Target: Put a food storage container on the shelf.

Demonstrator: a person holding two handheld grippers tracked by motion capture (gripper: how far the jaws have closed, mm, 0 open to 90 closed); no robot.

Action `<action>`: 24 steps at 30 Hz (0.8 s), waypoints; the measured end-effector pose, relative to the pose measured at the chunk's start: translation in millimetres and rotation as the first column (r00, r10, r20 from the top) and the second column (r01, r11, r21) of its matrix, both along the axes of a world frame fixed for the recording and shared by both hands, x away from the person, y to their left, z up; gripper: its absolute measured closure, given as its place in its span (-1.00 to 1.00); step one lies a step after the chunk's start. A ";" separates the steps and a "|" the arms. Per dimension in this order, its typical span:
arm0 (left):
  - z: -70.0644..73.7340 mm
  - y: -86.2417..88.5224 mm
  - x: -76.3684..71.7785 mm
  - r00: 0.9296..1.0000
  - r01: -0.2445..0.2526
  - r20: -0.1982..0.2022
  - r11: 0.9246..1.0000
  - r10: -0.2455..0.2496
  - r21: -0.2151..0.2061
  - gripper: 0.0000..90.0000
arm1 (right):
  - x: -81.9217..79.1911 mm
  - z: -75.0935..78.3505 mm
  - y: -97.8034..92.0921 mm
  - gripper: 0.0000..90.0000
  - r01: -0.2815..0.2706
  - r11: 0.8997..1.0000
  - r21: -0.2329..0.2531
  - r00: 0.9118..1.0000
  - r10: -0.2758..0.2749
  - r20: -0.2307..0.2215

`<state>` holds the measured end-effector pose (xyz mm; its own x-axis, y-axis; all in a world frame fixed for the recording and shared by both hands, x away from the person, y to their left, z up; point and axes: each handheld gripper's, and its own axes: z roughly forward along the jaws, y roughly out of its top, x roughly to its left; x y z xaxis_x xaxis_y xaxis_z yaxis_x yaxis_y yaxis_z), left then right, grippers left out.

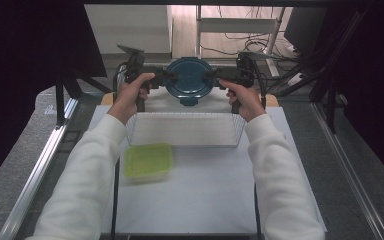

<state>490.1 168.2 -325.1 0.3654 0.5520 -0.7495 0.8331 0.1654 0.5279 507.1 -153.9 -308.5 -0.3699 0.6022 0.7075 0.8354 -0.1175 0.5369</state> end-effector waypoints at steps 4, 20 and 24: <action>-3.6 0.1 4.6 1.000 -0.011 -0.015 1.000 0.010 -0.017 -0.19 | 4.6 -2.8 0.5 -0.18 0.011 1.000 0.006 1.000 -0.011 -0.026; -11.8 -1.7 9.5 0.999 -0.036 -0.006 0.999 0.036 -0.040 -0.24 | 10.3 -11.4 1.0 -0.24 0.049 0.998 0.030 0.997 -0.047 -0.059; -13.1 -4.5 7.9 0.999 -0.049 0.014 0.999 0.050 -0.017 -0.39 | 8.7 -10.9 4.4 -0.34 0.043 0.999 0.000 0.999 -0.043 -0.015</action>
